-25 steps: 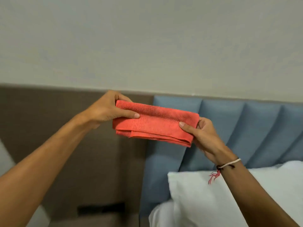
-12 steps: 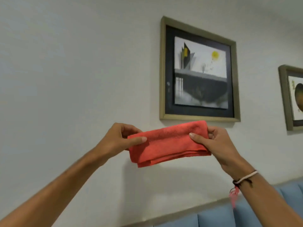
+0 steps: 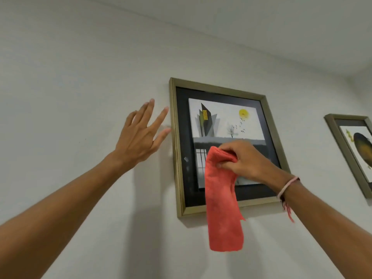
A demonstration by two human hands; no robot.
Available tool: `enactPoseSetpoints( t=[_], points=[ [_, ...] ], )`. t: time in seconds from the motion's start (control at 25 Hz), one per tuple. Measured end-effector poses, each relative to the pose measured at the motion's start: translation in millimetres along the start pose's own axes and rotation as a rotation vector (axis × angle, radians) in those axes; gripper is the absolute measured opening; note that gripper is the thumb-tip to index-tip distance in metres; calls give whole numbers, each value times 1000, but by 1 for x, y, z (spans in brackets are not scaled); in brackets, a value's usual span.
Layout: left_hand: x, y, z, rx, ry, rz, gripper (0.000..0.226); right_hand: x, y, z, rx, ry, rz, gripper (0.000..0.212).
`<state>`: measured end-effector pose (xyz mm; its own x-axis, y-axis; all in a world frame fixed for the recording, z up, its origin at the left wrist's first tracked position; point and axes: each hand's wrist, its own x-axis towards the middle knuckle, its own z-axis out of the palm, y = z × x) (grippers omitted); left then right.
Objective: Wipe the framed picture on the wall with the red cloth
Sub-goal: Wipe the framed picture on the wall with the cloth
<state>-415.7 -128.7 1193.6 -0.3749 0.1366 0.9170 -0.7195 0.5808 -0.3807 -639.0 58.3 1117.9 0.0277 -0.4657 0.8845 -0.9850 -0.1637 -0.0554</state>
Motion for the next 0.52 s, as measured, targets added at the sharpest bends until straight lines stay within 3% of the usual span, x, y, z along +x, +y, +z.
enactPoseSetpoints(
  t=[0.16,0.24,0.32,0.36,0.44,0.52],
  points=[
    [45,1,26,134,-52,130,76,57,-1,0,-81,-1,-94,22],
    [52,-3,38,125,-22,140,71,81,-1,8,-127,-4,-150,7],
    [54,-6,49,112,41,127,68,97,1,20,-182,55,-204,7],
    [55,-8,53,113,55,129,68,102,2,27,-245,125,-200,14],
    [56,-9,55,110,57,137,68,104,4,43,-419,362,-126,48],
    [56,-9,54,94,74,139,68,94,6,62,-589,601,-162,48]
  ],
)
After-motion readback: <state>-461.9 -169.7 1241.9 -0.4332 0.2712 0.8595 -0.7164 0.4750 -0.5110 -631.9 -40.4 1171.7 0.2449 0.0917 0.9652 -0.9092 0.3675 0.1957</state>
